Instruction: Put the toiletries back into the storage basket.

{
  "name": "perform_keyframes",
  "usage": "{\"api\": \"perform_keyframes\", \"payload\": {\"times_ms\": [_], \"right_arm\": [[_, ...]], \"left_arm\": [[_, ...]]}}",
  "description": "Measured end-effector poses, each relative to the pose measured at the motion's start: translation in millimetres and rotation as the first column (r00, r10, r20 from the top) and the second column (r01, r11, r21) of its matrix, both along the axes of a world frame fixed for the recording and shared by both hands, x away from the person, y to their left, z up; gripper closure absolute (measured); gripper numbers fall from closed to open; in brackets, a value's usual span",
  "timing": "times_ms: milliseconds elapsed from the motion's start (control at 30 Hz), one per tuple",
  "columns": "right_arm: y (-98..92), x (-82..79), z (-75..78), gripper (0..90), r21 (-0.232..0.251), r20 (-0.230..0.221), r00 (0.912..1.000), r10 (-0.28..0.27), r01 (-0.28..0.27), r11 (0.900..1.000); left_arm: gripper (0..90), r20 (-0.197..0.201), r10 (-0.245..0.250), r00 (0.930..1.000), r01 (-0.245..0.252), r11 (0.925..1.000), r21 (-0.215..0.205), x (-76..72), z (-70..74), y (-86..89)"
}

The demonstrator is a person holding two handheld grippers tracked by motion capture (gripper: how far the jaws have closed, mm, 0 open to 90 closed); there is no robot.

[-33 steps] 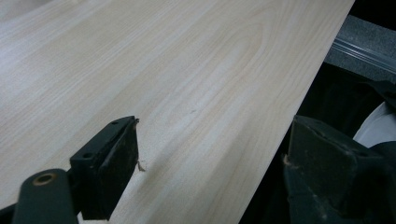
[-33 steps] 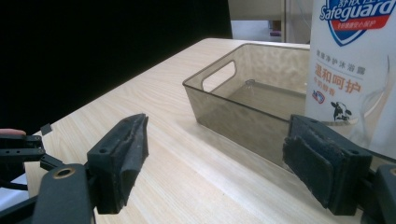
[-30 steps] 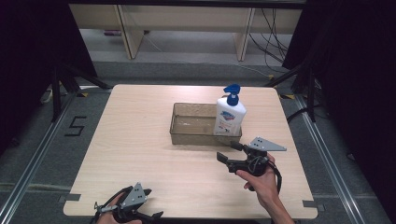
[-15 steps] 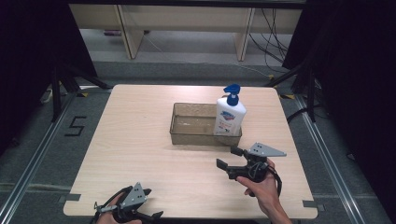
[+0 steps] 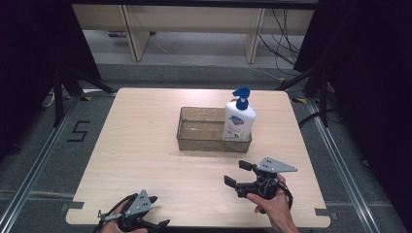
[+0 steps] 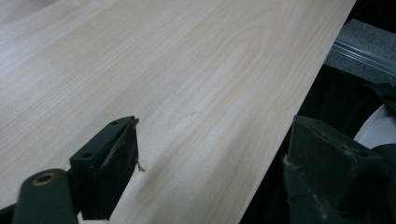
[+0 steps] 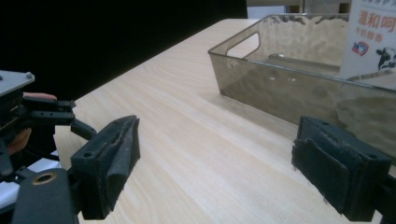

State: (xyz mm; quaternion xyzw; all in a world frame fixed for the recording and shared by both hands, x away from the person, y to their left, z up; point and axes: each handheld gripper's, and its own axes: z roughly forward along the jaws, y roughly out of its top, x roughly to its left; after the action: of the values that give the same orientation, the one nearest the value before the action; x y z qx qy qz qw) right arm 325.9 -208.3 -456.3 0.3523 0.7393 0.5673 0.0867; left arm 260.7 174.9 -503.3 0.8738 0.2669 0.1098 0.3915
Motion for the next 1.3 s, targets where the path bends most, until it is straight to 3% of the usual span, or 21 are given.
{"api": "perform_keyframes", "payload": {"times_ms": [133,167,200,233,400,500,567,600,667,700,733,800,833,933,967,1067,1100,1167,1300], "right_arm": [[0.5,-4.7,-2.9,15.2,-0.015,-0.004,1.0000,0.006,-0.006,1.000],[0.1,-4.9,-4.1,15.3,-0.023,0.013,0.9999,0.010,-0.010,1.000],[1.1,-6.8,-4.5,15.2,-0.010,-0.009,0.9999,0.011,-0.011,1.000],[0.3,-7.0,-5.2,15.3,-0.028,0.000,0.9998,0.019,-0.019,0.999],[1.3,-13.0,-9.5,15.3,-0.021,-0.001,0.9997,0.024,-0.024,0.999],[1.2,-16.7,-11.0,15.3,-0.035,-0.028,0.9992,0.027,-0.028,0.999],[1.1,-17.2,-12.9,15.3,-0.039,-0.004,0.9995,0.031,-0.031,0.999],[1.6,-19.1,-12.6,15.3,-0.037,-0.024,0.9993,0.030,-0.031,0.999],[0.9,-20.1,-13.5,15.3,-0.046,-0.007,0.9994,0.034,-0.034,0.998],[0.7,-21.5,-13.2,15.3,-0.045,-0.024,0.9988,0.043,-0.044,0.998],[1.1,-22.5,-14.2,15.3,-0.044,-0.006,0.9993,0.036,-0.036,0.998],[2.6,-27.0,-14.0,15.3,-0.031,-0.049,0.9980,0.039,-0.041,0.999],[2.3,-25.2,-15.6,15.3,-0.043,-0.011,0.9990,0.044,-0.044,0.998],[1.8,-27.7,-16.8,15.3,-0.049,0.002,0.9992,0.040,-0.040,0.998],[1.7,-29.9,-16.8,15.2,-0.047,-0.031,0.9986,0.043,-0.045,0.998],[1.0,-33.1,-17.9,15.3,-0.060,-0.015,0.9988,0.047,-0.048,0.997],[2.2,-34.6,-18.8,15.3,-0.046,-0.032,0.9979,0.056,-0.058,0.997],[1.7,-36.1,-19.8,15.2,-0.069,-0.023,0.9986,0.047,-0.049,0.996],[1.3,-41.3,-20.4,15.3,-0.080,-0.057,0.9972,0.048,-0.052,0.995]], "left_arm": [[15.9,0.000,0.000,1.0000,0.000,1.0000,0.001,-0.1,0.1,-0.1],[15.9,0.000,0.000,1.0000,0.000,1.0000,0.001,-0.2,0.2,-0.1],[15.9,0.000,-0.001,1.0000,0.001,1.0000,0.002,-0.1,0.2,0.0],[15.9,-0.002,0.001,1.0000,-0.001,1.0000,0.001,-0.1,0.2,-0.1],[15.9,-0.005,0.003,1.0000,-0.003,0.9999,-0.013,-0.9,-0.2,-0.9],[15.9,0.000,-0.001,1.0000,0.001,1.0000,0.002,-0.1,0.2,-0.1],[15.9,-0.001,0.001,1.0000,-0.001,1.0000,0.000,-0.2,0.2,-0.1],[15.9,0.000,0.001,1.0000,-0.001,1.0000,0.000,-0.2,0.2,-0.1],[15.9,0.000,0.000,1.0000,0.000,1.0000,0.002,-0.1,0.2,0.0],[15.9,0.000,-0.002,1.0000,0.002,1.0000,0.003,-0.1,0.1,-0.1],[15.9,-0.001,-0.002,1.0000,0.002,1.0000,0.002,-0.2,0.1,-0.1],[15.9,0.000,-0.001,1.0000,0.001,1.0000,0.002,-0.1,0.2,-0.1],[15.9,0.000,0.000,1.0000,0.000,1.0000,0.001,-0.1,0.2,-0.1],[15.9,-0.002,0.000,1.0000,0.000,1.0000,0.001,0.0,0.1,-0.1],[15.9,-0.002,0.000,1.0000,0.000,1.0000,0.002,0.0,0.2,-0.1],[15.9,-0.001,-0.002,1.0000,0.002,1.0000,0.003,-0.1,0.1,-0.2],[15.9,-0.001,-0.001,1.0000,0.001,1.0000,0.003,-0.1,0.1,-0.2],[15.9,-0.001,0.000,1.0000,0.000,1.0000,0.002,-0.1,0.1,-0.2],[15.9,-0.001,0.000,1.0000,0.000,1.0000,0.001,-0.1,0.1,-0.1]]}}
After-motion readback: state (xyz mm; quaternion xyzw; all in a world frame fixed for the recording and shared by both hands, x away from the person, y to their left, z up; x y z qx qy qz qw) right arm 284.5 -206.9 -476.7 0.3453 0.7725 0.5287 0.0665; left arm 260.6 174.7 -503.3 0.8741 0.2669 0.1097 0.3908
